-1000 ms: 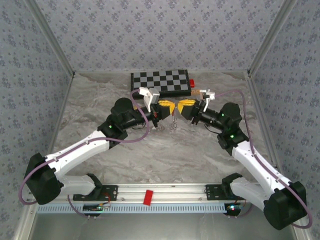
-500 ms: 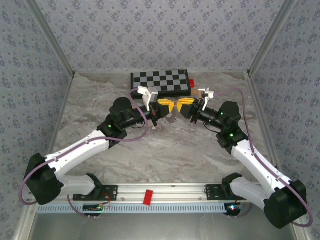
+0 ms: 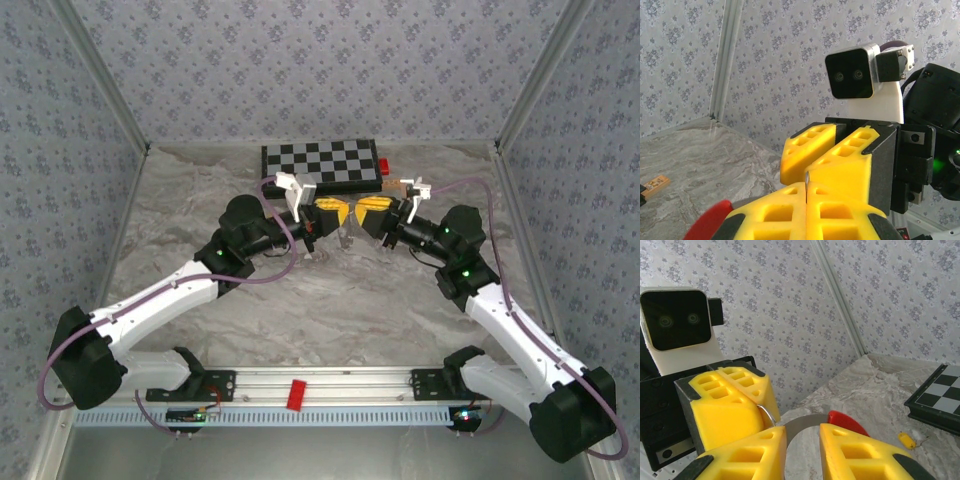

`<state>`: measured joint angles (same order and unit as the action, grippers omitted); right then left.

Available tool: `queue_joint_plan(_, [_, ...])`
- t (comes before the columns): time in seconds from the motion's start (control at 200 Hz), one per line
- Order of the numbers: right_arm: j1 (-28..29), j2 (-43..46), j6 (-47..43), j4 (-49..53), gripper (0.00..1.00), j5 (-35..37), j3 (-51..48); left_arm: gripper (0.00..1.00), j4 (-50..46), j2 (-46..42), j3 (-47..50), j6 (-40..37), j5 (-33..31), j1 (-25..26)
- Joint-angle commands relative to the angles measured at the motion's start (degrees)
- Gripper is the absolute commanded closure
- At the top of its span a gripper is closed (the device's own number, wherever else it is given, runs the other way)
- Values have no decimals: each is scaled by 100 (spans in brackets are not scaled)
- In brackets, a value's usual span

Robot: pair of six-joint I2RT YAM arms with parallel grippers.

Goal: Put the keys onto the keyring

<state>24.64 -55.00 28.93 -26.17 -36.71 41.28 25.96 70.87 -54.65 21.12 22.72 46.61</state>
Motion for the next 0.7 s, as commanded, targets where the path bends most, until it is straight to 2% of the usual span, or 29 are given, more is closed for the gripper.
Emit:
queue_joint_plan(0.0, [-31,137,-27,1,75,192,-55,100,174,-100,-151,58,-13,-11])
queue_joint_plan(0.295, [-39,160,59,-269,75,-282,-45,100,201,-39,-177,81,12,-16])
queue_joint_plan(0.695, [100,-57,-58,-190,76,-381,143,100,182,5,-221,120,159,-10])
